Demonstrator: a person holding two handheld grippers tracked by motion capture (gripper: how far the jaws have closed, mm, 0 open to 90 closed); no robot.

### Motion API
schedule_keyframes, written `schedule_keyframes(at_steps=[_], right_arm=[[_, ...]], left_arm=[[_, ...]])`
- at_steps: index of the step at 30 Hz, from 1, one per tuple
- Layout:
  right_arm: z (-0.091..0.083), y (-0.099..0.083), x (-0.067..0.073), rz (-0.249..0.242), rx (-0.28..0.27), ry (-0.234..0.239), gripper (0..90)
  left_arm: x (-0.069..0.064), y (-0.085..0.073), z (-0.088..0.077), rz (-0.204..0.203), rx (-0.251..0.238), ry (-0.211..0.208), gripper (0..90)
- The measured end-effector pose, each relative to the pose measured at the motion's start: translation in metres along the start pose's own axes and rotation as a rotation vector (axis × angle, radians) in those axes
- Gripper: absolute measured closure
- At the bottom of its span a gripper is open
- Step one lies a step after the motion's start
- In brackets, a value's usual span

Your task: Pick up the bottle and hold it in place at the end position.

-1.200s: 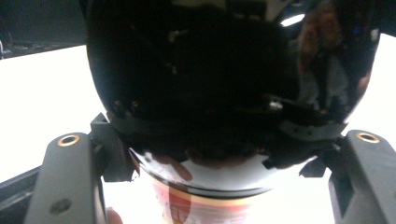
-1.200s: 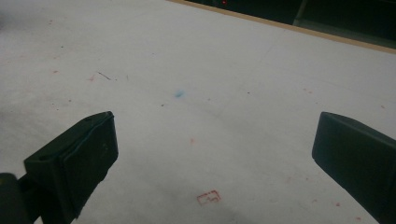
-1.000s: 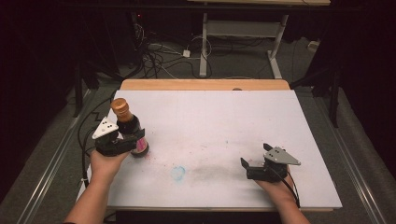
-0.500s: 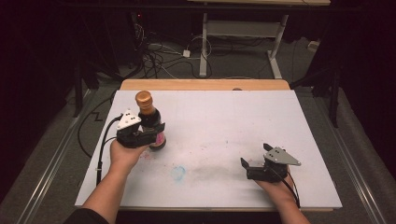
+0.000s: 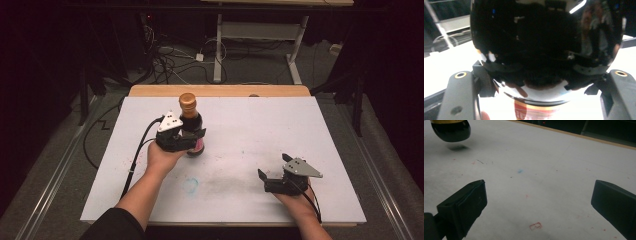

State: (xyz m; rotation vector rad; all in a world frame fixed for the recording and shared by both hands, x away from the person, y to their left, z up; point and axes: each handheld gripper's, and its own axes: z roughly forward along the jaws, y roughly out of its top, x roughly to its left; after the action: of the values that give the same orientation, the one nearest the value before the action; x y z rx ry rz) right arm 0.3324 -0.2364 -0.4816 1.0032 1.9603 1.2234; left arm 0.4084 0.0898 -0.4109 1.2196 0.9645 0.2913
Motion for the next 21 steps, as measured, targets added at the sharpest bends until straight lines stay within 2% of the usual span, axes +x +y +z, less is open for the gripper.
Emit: schedule_keyframes(at_steps=[1, 4, 5, 12, 21], right_arm=[[0.000, 0.000, 0.000, 0.001, -0.001, 0.000, 0.9], [0.000, 0.000, 0.000, 0.003, -0.002, -0.002, 0.9], [0.000, 0.000, 0.000, 0.003, -0.002, -0.002, 0.9], [-0.001, 0.000, -0.001, 0.012, -0.011, 0.005, 0.9], [-0.001, -0.001, -0.001, 0.006, -0.013, 0.009, 0.9]], left_arm=[[0.000, 0.000, 0.000, 0.000, 0.000, 0.000, 29.1], [-0.006, -0.005, 0.016, -0.003, 0.007, -0.022, 29.0], [-0.006, -0.005, 0.016, -0.003, 0.007, -0.022, 29.0], [-0.018, -0.014, 0.043, -0.001, 0.032, -0.064, 28.9], [-0.021, -0.029, 0.058, 0.002, 0.063, -0.090, 28.9]])
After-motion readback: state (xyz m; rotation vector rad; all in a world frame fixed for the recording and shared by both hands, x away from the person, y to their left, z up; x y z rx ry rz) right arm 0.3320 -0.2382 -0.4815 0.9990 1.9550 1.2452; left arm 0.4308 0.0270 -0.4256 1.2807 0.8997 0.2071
